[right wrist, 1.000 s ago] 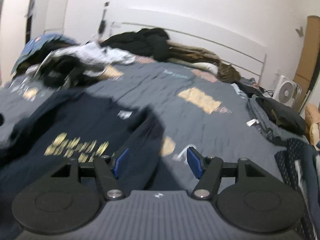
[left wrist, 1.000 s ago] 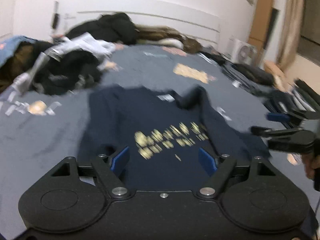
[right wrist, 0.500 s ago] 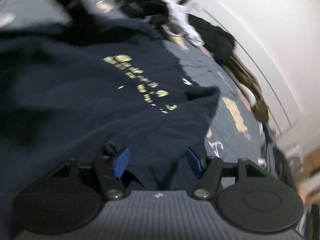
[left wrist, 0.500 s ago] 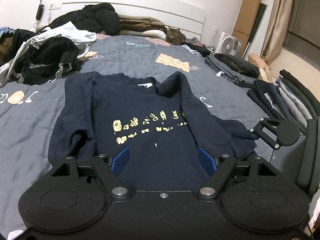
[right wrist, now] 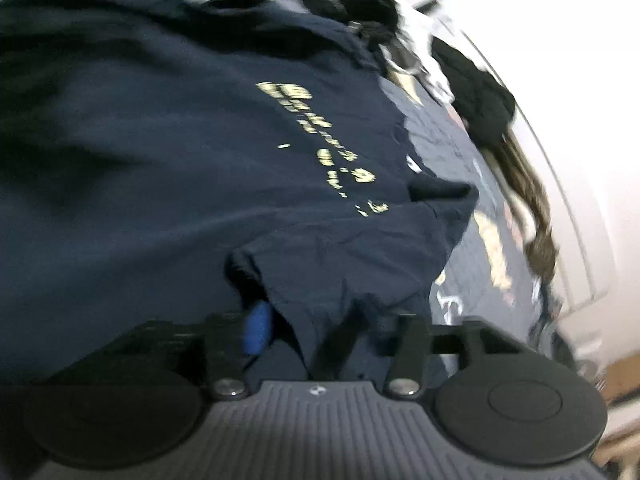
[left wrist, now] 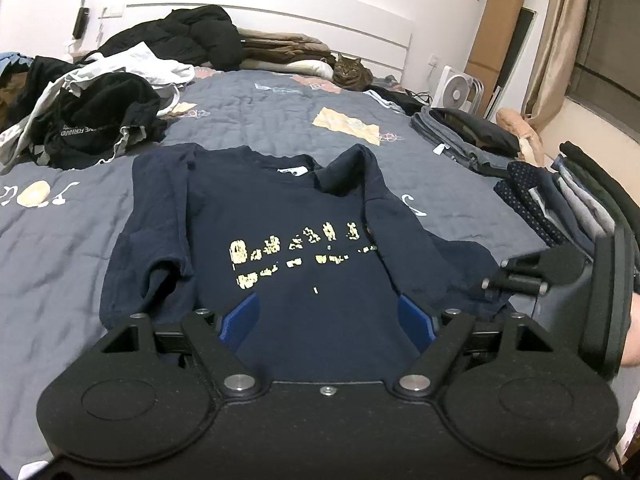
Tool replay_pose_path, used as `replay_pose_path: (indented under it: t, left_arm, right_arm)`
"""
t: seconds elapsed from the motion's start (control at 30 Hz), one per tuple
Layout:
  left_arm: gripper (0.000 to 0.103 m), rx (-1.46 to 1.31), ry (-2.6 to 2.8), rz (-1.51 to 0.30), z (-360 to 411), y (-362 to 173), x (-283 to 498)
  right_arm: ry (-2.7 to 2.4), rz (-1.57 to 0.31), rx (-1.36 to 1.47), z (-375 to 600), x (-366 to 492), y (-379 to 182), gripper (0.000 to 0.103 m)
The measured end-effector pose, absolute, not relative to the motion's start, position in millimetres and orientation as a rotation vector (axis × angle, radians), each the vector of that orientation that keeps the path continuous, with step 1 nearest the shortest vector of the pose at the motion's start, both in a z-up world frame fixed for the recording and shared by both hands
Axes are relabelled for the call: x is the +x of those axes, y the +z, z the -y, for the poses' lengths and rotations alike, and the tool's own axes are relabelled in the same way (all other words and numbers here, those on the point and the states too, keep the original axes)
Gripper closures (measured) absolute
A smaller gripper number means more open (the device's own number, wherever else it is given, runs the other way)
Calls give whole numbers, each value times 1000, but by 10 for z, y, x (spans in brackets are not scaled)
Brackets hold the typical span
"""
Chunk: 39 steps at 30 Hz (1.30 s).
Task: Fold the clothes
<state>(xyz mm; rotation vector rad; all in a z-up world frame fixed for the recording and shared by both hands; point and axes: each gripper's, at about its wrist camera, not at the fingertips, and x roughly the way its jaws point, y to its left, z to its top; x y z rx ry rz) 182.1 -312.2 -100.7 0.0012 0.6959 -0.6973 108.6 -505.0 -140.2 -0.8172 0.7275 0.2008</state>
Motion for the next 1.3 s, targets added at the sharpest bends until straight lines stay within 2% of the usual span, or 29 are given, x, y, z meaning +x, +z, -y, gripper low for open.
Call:
replay_pose_path:
  t: [0.17,0.4,0.63,0.73,0.93,1.0,1.07,1.13,1.3]
  left_arm:
    - [27,-4,-687,-695,3101,-1001,1836]
    - [27,-9,-686,-695,3080,-998,1847]
    - [27,-11,-680,-700,3069,-1008,1871]
    - [27,-7,-679,-707,3059,-1016,1886]
    - [25,-24,-658,-700,2974,-990,1951]
    - [25,-39,-643,-696,2912,-964,1981]
    - [25,-57,-623,-690,2826,-934,2010]
    - [25,-74,-597,-688,2739,-906,2038]
    - [25,-77,-585,-686,2621,-882,2043]
  right_arm:
    - [50,-677,-564,5411,1273,-1079,94]
    - [-350,-582,-132,6685,1471,-534,96]
    - [-647,-593,111,7732,1493,-694,97]
    - [-689,-609,74,7847,1576,-855,96]
    - [-594,-576,28,7605,1472,-670,90]
    - [-510,-561,41,7323,1353,-540,83]
    - [-408,-557,76,7011,1246,-461,71]
    - [-321,-551,104,6671,1121,-459,67]
    - [-155,-649,22,6068,796,-589,64]
